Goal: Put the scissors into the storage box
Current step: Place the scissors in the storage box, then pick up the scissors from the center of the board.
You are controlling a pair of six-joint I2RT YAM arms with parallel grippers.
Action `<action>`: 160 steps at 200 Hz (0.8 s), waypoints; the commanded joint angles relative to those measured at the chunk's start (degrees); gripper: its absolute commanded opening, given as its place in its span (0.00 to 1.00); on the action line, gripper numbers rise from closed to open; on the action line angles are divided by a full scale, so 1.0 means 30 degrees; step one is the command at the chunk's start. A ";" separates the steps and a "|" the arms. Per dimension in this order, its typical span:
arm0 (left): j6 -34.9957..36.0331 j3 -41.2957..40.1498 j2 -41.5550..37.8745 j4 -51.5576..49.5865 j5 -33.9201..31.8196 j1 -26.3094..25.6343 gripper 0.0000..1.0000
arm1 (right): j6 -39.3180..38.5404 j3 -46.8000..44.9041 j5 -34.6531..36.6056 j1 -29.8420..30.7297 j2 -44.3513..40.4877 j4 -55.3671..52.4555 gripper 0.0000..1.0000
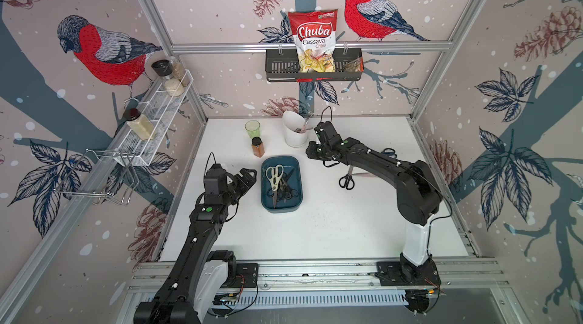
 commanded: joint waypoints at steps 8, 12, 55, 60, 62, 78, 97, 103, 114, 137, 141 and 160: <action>0.1255 0.0195 0.0038 -0.0894 0.0474 -0.0428 0.94 | -0.0093 -0.2922 0.0136 -0.1100 -0.1912 0.0904 0.35; 0.1349 0.0185 0.0038 -0.0996 0.0410 -0.0540 0.94 | -0.0162 -0.3376 0.0205 -0.1246 -0.2163 0.0845 0.35; 0.1410 0.0361 0.0535 -0.0974 -0.0806 -0.2713 0.93 | -0.1004 -0.7399 0.1647 -0.2129 -0.4890 -0.0553 0.36; 0.1346 0.0412 0.0692 -0.0895 -0.0868 -0.2954 0.93 | -0.1065 -0.7742 0.1962 -0.2132 -0.5153 -0.0779 0.36; 0.1303 0.0438 0.0780 -0.0840 -0.0875 -0.3032 0.93 | -0.1096 -0.7851 0.2064 -0.2133 -0.5235 -0.0870 0.36; 0.1086 0.0789 0.1422 -0.0547 -0.1151 -0.3636 0.93 | -0.1247 -0.8745 0.2794 -0.2217 -0.5916 -0.1432 0.36; 0.0861 0.1209 0.2132 -0.0105 -0.1434 -0.4401 0.93 | -0.1338 -0.9588 0.3114 -0.2447 -0.6542 -0.1944 0.36; 0.0799 0.1309 0.2334 0.0059 -0.1456 -0.4616 0.93 | -0.1352 -0.9705 0.3305 -0.2532 -0.6646 -0.2172 0.36; 0.0652 0.1456 0.2748 0.0281 -0.1529 -0.5068 0.93 | -0.1507 -0.9883 0.3579 -0.2608 -0.6786 -0.2566 0.36; 0.0640 0.1848 0.3438 0.0321 -0.2082 -0.6089 0.93 | -0.1772 -1.0274 0.4112 -0.2852 -0.6897 -0.3047 0.36; 0.0669 0.1885 0.3532 0.0312 -0.2156 -0.6244 0.93 | -0.1805 -1.0358 0.4106 -0.2932 -0.6922 -0.3044 0.35; 0.0667 0.2060 0.3970 0.0328 -0.2327 -0.6765 0.93 | -0.1954 -1.0727 0.3587 -0.3501 -0.6951 -0.2716 0.35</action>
